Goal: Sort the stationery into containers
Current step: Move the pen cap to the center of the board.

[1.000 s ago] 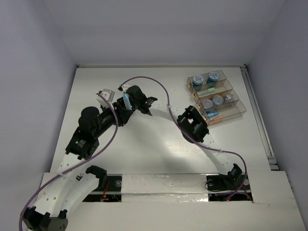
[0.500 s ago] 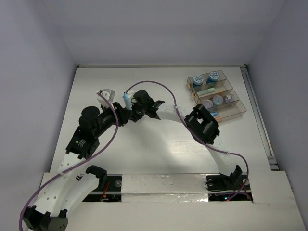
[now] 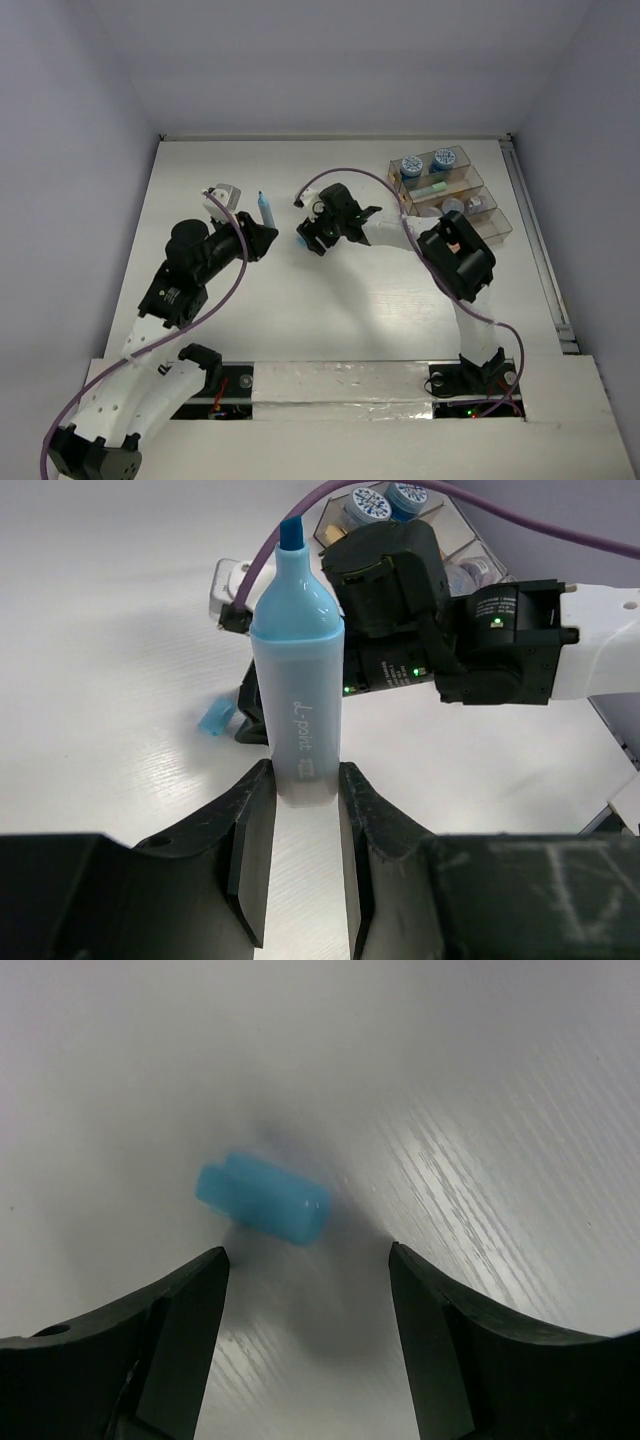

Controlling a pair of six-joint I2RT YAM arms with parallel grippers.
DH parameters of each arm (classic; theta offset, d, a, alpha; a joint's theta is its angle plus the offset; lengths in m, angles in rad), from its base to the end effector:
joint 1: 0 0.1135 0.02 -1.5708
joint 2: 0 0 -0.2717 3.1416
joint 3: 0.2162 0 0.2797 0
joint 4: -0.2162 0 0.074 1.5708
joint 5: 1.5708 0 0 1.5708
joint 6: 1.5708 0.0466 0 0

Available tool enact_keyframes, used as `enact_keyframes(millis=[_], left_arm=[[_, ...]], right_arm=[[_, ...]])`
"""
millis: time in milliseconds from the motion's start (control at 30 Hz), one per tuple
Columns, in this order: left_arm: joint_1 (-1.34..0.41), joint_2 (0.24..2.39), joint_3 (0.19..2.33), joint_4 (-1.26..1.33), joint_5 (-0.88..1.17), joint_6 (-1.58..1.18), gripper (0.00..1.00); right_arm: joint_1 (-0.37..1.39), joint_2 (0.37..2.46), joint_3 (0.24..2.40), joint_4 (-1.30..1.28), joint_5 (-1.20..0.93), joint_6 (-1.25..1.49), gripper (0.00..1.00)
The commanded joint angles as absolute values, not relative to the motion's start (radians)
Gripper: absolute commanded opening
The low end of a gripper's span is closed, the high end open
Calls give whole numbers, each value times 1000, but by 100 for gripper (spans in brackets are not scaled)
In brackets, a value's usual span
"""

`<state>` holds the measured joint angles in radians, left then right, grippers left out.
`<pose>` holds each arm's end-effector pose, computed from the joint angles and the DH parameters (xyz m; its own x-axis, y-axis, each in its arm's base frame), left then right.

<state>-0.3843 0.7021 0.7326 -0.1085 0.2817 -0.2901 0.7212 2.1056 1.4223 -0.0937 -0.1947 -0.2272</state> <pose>0.1826 -0.0878 0.3480 -0.2457 -0.1970 -0.9491 0.5706 0.7621 -0.3059 0.3647 0.3327 0.1374 -0.3438 -0.5965 -0.7253 -0.8507 0.5249 -0.0284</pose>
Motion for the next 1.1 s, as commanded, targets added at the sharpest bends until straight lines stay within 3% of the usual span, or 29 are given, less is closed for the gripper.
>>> enact_keyframes(millis=[0, 233, 367, 400, 433, 533, 633, 667, 700, 733, 800, 833, 1067], left_arm=[[-379, 706, 726, -55, 302, -293, 0], [-379, 713, 726, -54, 308, -293, 0], [-379, 716, 726, -54, 304, -293, 0], [-379, 716, 727, -54, 302, -291, 0], [-379, 716, 724, -54, 304, -293, 0], [-379, 722, 723, -49, 324, -293, 0], [-379, 729, 723, -46, 331, -296, 0], [-379, 732, 723, -46, 331, -296, 0], [-379, 732, 723, -48, 330, -295, 0], [-379, 732, 723, -48, 331, -296, 0], [-379, 730, 723, -48, 331, -296, 0], [-379, 730, 721, -48, 331, -296, 0], [-379, 735, 719, -41, 363, -293, 0]], right_arm=[[696, 2066, 1369, -163, -204, -256, 73], [669, 1968, 1275, -107, -215, -147, 86], [669, 1916, 1226, -32, -221, -43, 81], [669, 1904, 1214, 4, -218, -2, 77], [669, 1878, 1200, 40, -221, 41, 63], [669, 1835, 1154, 126, -227, 135, 0], [669, 1819, 1123, 213, -285, 254, 0], [669, 1833, 1130, 218, -313, 293, 1], [669, 1842, 1147, 218, -317, 360, 10], [669, 1853, 1155, 215, -313, 386, 23], [669, 1879, 1158, 231, -302, 454, 37], [669, 1888, 1160, 239, -308, 469, 50], [678, 1803, 1097, 339, -345, 482, 73]])
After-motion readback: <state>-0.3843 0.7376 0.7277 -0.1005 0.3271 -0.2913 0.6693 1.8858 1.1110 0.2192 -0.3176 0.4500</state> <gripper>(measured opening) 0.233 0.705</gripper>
